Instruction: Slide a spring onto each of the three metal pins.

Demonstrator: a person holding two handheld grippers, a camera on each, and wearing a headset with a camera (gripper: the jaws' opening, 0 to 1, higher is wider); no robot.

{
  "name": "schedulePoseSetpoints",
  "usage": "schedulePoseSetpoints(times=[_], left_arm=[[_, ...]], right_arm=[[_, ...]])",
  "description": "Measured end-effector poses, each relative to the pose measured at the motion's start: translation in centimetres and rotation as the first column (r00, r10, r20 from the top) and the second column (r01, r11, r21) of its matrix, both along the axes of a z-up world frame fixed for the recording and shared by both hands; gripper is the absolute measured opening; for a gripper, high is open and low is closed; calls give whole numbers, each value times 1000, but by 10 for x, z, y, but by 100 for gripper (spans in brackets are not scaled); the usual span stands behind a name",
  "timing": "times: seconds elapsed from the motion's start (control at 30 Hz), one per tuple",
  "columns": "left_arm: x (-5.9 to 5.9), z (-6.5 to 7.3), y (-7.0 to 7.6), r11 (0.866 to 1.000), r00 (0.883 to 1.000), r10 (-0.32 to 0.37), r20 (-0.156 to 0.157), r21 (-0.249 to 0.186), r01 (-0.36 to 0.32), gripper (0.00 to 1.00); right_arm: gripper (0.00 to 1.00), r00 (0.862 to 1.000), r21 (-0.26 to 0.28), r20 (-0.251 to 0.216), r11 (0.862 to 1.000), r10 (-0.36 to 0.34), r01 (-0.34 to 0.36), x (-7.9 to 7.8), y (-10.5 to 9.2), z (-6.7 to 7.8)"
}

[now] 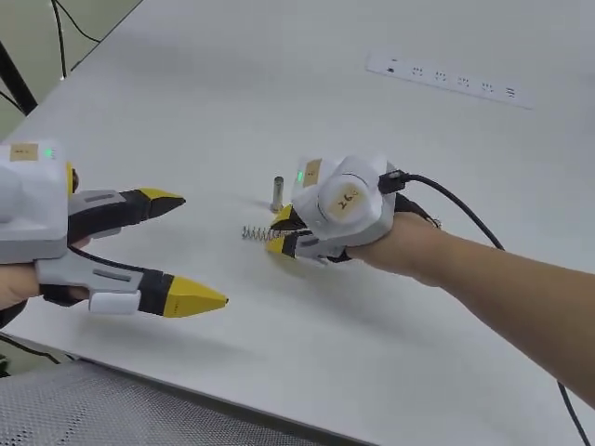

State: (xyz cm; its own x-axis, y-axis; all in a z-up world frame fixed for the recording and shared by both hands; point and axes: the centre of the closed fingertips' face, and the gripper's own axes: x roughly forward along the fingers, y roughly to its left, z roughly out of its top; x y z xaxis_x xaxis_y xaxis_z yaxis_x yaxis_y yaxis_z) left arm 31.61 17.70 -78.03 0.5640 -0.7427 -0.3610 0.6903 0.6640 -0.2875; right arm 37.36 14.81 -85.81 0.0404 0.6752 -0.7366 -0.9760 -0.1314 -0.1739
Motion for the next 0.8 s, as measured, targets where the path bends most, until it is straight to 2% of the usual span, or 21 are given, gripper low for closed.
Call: schedulePoseSetpoints(times=[0.2,0.43,0.63,0.73,0.8], left_arm=[[0,1,-4,1000,1000,-9,1,2,9,91],[2,2,-11,1000,1000,-28,4,3,28,90],[6,5,-21,999,999,-51,11,2,51,89],[5,6,-27,998,998,-68,15,10,68,89],[5,7,-30,997,997,-77,15,8,77,89]], right_arm=[[8,1000,3,7,1000,-1,1,-3,0,1],[8,1000,60,6,998,10,-10,-14,-4,25],[8,1000,73,-2,997,8,-8,-22,-19,35],[8,999,89,-23,996,-29,31,-22,-28,42],[8,999,107,-17,993,-36,38,-22,-34,48]])
